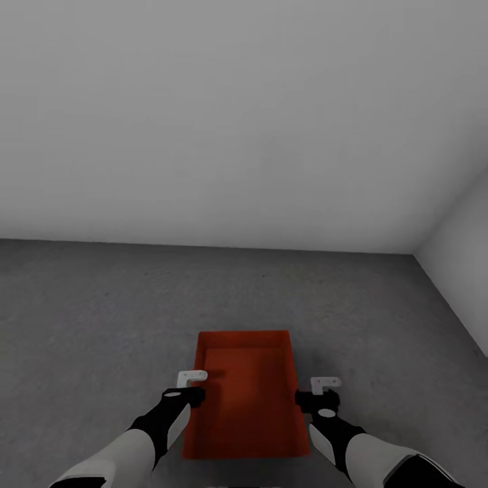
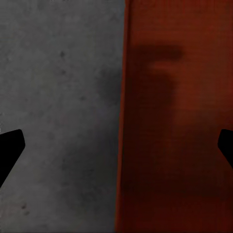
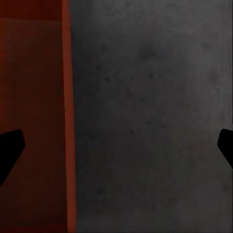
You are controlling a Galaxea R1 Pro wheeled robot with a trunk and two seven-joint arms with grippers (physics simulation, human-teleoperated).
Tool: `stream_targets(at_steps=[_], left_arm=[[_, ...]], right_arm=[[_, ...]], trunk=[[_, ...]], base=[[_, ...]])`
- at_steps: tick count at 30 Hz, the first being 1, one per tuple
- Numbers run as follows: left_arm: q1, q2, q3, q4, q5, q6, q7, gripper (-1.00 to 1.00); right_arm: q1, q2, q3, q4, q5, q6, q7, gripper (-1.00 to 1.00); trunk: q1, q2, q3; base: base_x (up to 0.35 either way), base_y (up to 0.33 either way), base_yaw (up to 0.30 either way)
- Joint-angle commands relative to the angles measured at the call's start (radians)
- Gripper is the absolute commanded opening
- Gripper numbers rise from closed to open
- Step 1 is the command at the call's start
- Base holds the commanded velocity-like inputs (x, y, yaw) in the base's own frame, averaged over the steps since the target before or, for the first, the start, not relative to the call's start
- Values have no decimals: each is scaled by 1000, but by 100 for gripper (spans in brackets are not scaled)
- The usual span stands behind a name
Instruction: Move the two storage containers from the living room to the garage. In the garage, place one container on the floor and stack the other container on top of it (either order is fine).
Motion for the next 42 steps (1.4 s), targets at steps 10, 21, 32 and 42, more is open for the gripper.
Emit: stream_targets(at_steps=[10,21,32,42], left_arm=[[0,-1,7,-2,-5,6,1,100],[0,-1,7,-2,-5,6,1,100],[0,-1,7,-3,-5,6,1,100],[0,-1,7,-4,-5,5,1,100]], right_arm=[[0,1,8,0,-10,-6,-21,100],[0,1,8,0,-10,-7,-22,100],[0,2,7,0,-10,-9,-48,100],[0,4,7,0,-10,-10,-81,100]], trunk=[[-39,70,31],[-81,147,65],[-123,224,106],[-161,294,152]], base=[[0,0,0],[0,0,0],[0,0,0],[0,0,0]])
